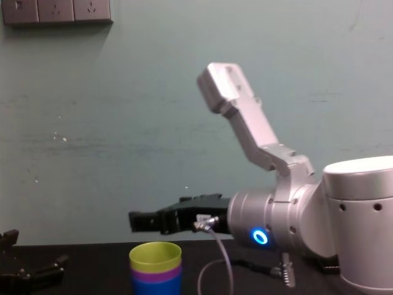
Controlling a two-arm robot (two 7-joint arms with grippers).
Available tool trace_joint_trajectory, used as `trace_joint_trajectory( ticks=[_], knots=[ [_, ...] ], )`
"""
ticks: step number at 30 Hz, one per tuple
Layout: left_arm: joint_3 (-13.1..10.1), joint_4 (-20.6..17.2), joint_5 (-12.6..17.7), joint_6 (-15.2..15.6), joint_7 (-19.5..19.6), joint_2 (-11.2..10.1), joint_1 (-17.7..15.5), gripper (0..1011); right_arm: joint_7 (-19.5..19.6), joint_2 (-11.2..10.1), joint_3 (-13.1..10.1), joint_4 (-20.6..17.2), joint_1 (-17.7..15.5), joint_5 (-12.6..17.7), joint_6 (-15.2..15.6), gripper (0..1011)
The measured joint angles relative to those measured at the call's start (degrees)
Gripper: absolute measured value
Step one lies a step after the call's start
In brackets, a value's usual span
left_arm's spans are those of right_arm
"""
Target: Stack the three plastic cups sequentially using one hand.
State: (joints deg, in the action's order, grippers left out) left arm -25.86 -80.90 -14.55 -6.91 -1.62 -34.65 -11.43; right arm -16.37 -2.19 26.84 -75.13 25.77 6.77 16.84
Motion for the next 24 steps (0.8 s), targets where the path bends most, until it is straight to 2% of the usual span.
trace_joint_trajectory(
  ticks=[5, 16, 24],
  knots=[
    [0.0, 0.0, 0.0, 0.0, 0.0, 0.0, 0.0, 1000, 2.4, 0.1, -2.0, -1.8, -1.8, 0.4, -1.6, 1000],
    [0.0, 0.0, 0.0, 0.0, 0.0, 0.0, 0.0, 1000, 8.9, 0.1, -6.4, -5.2, -6.5, -1.4, -1.6, 1000],
    [0.0, 0.0, 0.0, 0.0, 0.0, 0.0, 0.0, 1000, 10.1, -0.1, -8.7, -5.4, -8.8, -2.3, -1.4, 1000]
  ],
)
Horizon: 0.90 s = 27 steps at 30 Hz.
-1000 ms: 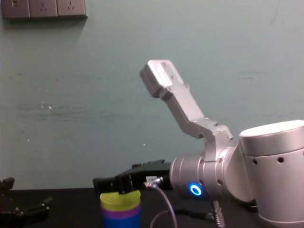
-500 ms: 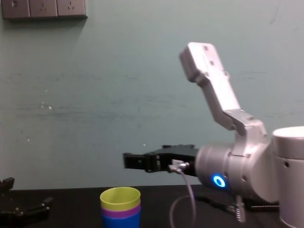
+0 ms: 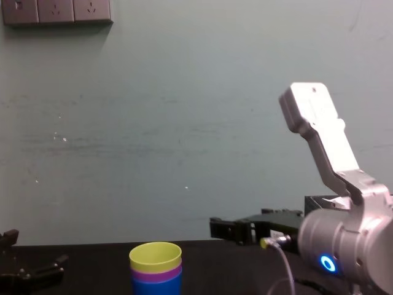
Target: Stack the three plastic cups sequentially using one hand.
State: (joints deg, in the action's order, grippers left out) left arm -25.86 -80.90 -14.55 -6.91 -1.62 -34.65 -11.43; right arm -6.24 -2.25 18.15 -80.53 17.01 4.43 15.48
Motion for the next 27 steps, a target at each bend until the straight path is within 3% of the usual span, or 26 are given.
trace_joint_trajectory(
  ticks=[14, 27],
  knots=[
    [0.0, 0.0, 0.0, 0.0, 0.0, 0.0, 0.0, 1000, -0.7, 0.2, -2.1, 1.1, -1.4, -1.3, -0.7, 1000],
    [0.0, 0.0, 0.0, 0.0, 0.0, 0.0, 0.0, 1000, -0.7, 0.2, -2.1, 1.0, -1.4, -1.2, -0.7, 1000]
  ],
)
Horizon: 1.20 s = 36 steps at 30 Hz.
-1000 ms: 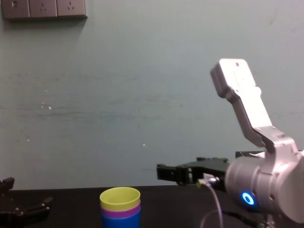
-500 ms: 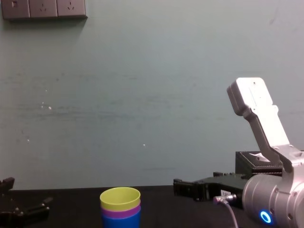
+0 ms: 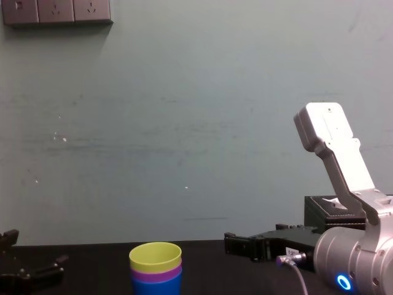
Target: Stack the three plastic cups sequentially using one hand.
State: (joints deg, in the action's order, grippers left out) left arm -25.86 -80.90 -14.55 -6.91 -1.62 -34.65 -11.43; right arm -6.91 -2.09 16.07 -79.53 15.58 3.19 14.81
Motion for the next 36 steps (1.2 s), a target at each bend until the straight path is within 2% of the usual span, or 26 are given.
trace_joint_trajectory(
  ticks=[36],
  knots=[
    [0.0, 0.0, 0.0, 0.0, 0.0, 0.0, 0.0, 1000, 0.1, 0.0, 0.1, -0.1, 0.0, 0.0, 0.1, 1000]
  ],
)
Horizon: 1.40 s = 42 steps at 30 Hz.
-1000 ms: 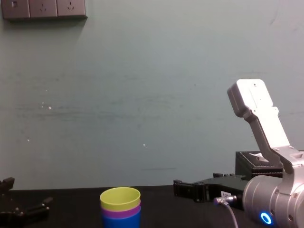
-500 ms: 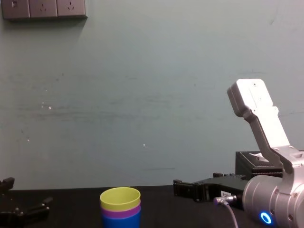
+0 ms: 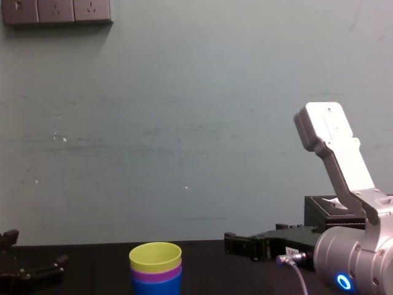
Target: Stack the three plastic cups sequentially using one hand.
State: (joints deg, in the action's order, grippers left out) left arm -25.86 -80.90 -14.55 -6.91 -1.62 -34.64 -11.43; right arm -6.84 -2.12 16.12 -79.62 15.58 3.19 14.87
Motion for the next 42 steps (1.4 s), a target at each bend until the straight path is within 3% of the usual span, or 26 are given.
trace_joint_trajectory(
  ticks=[42],
  knots=[
    [0.0, 0.0, 0.0, 0.0, 0.0, 0.0, 0.0, 1000, 0.0, 0.0, 0.0, 0.0, 0.0, 0.0, 0.0, 1000]
  ],
)
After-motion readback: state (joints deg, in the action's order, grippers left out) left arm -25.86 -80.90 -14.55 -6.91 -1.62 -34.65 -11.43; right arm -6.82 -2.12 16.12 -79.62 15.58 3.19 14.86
